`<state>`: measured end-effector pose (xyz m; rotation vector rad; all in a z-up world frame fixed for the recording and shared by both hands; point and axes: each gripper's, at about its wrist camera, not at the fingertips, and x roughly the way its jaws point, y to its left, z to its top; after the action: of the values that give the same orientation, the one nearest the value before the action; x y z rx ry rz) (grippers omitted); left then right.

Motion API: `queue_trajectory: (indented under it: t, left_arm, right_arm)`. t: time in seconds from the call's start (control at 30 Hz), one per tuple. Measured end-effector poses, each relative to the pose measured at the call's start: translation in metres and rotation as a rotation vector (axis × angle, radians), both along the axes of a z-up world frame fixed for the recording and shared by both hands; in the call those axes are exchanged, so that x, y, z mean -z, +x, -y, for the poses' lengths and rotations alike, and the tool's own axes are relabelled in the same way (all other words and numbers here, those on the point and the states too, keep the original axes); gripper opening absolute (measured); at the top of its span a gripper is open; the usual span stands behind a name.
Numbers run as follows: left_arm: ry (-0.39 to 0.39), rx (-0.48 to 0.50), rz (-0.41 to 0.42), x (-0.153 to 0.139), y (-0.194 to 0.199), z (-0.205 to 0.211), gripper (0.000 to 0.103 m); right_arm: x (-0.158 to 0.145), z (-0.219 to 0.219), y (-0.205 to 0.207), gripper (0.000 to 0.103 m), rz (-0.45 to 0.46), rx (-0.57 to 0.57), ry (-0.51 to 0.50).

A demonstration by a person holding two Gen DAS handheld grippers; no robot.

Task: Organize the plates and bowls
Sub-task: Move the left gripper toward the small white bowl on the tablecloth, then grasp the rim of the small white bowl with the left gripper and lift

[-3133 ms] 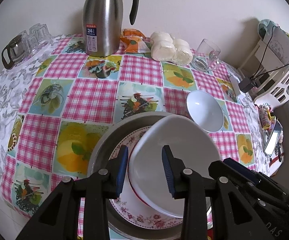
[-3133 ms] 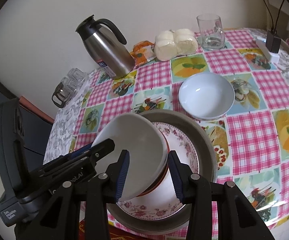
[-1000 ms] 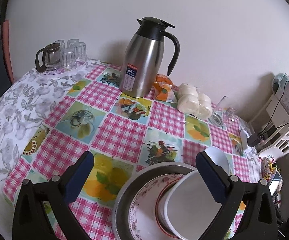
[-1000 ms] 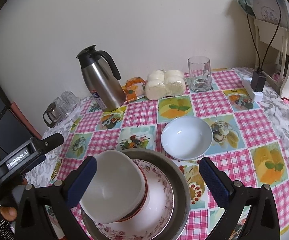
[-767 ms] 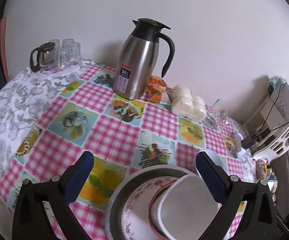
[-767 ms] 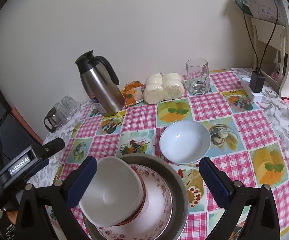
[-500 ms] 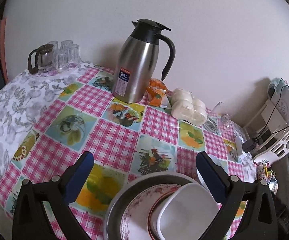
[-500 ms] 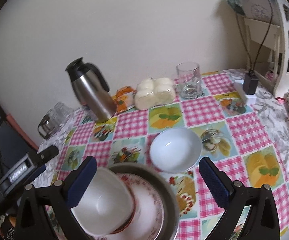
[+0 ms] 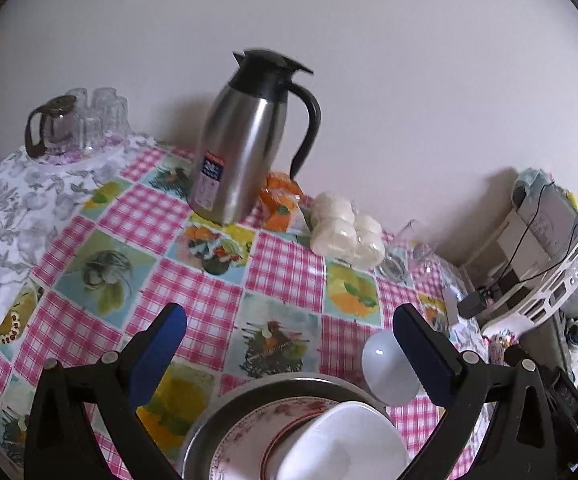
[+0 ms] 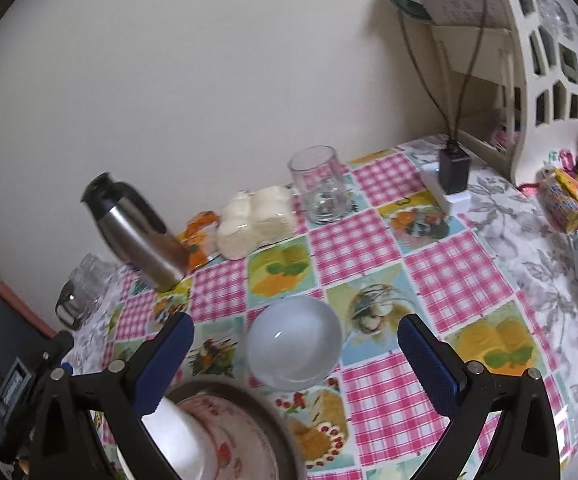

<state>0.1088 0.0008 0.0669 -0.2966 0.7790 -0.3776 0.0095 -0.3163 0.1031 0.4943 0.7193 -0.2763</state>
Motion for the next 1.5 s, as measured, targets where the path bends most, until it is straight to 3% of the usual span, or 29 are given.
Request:
queue_trajectory:
  t: [0.13, 0.4, 0.7, 0.83, 1.0, 1.13, 1.33, 1.5]
  left_arm:
    - [0.09, 0.011, -0.049, 0.001, 0.008, 0.016, 0.103]
    - [0.127, 0.074, -0.112, 0.001, 0.012, 0.04, 0.103]
    - [0.215, 0.213, -0.299, 0.013, 0.037, 0.096, 0.103]
    - [0.307, 0.232, -0.37, 0.029, 0.042, 0.123, 0.102]
    - [0.396, 0.253, -0.39, 0.037, 0.047, 0.151, 0.101]
    - [0.449, 0.255, -0.415, 0.045, 0.052, 0.167, 0.082]
    - [0.494, 0.242, -0.441, 0.058, 0.06, 0.185, 0.081]
    - [0.511, 0.233, -0.475, 0.072, 0.068, 0.194, 0.072]
  right_arm:
    - [0.005, 0.018, 0.005, 0.103, -0.025, 0.046, 0.012]
    - [0.023, 0.04, 0.007, 0.103, -0.101, 0.079, -0.001]
    - [0.067, 0.052, 0.017, 0.103, -0.204, 0.073, 0.053]
    - [0.079, 0.047, 0.021, 0.103, -0.234, 0.054, 0.058]
    - [0.091, 0.045, 0.025, 0.095, -0.25, 0.041, 0.083]
    - [0.1, 0.042, 0.028, 0.092, -0.269, 0.031, 0.101]
    - [0.114, 0.037, 0.036, 0.085, -0.293, 0.018, 0.122]
    - [0.128, 0.037, 0.041, 0.079, -0.323, 0.016, 0.154]
